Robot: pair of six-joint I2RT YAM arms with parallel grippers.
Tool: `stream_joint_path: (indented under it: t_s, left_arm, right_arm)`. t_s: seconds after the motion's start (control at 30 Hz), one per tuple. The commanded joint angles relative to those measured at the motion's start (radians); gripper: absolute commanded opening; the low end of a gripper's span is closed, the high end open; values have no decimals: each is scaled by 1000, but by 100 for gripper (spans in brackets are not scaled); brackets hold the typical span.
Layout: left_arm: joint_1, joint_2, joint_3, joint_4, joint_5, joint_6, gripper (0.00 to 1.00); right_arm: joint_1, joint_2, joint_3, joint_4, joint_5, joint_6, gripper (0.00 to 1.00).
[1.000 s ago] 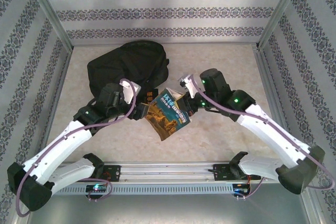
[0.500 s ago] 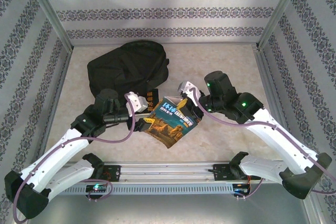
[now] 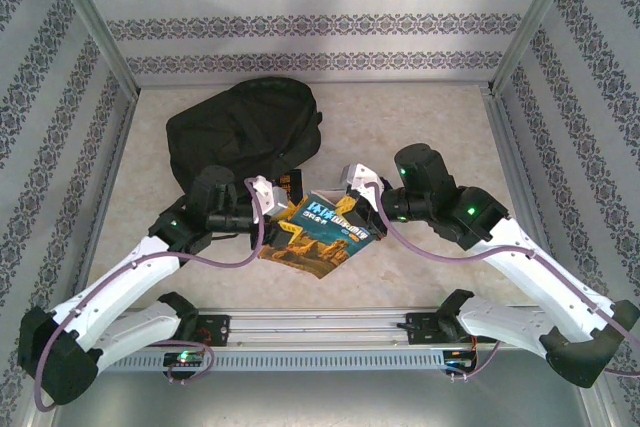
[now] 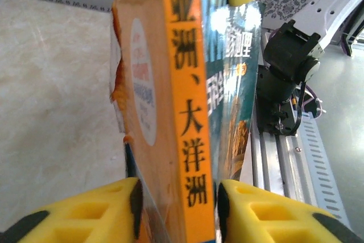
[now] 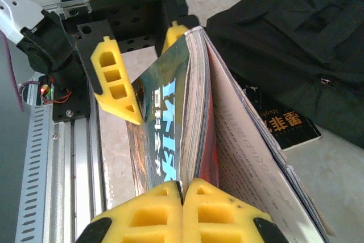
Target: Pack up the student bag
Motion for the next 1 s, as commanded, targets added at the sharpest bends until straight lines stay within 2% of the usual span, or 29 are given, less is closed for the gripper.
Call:
stream_joint_path:
  t_s: [0.0, 0.1, 0.13, 0.2, 0.3, 0.33, 0.37, 0.4, 0.43, 0.47, 0.57, 0.7, 0.87, 0.97]
  left_arm:
    - [-5, 5, 1, 69, 54, 7, 32]
    - [-5, 7, 1, 65, 53, 22, 23]
    - [-5, 7, 0, 63, 51, 28, 17]
    - [-5, 6, -1, 67, 50, 40, 0]
    - [-5, -10, -20, 110, 35, 40, 0]
    - [-5, -21, -29, 132, 29, 38, 0]
    - [-4, -39, -47, 174, 18, 24, 0]
    - [-1, -63, -73, 234, 10, 5, 0]
    - [2, -85, -97, 291, 5, -13, 0]
    - [6, -110, -125, 354, -5, -32, 0]
    - [18, -165, -172, 473, -25, -92, 0]
    - [22, -196, -193, 582, -19, -180, 0]
    - [23, -231, -178, 615, -5, -228, 0]
    - [22, -242, -160, 613, 39, -243, 0]
  right_arm:
    - [12, -17, 2, 81, 9, -22, 0]
    - [15, -27, -5, 93, 40, -27, 0]
    - [14, -33, -9, 100, 47, -28, 0]
    - [14, -47, -22, 126, 58, -21, 0]
    - [16, -66, -44, 161, 87, -9, 0]
    - [15, -71, -50, 170, 127, -3, 11]
    - [14, -75, -59, 182, 190, 10, 31]
    - [14, -85, -72, 192, 248, 21, 45]
    - [14, -96, -93, 207, 289, 23, 55]
    - [14, -113, -116, 223, 322, 29, 63]
    - [14, -171, -185, 282, 357, 69, 74]
    - [15, -252, -286, 381, 328, 131, 77]
    - [15, -355, -443, 577, 274, 197, 79]
    - [12, -374, -494, 666, 270, 211, 81]
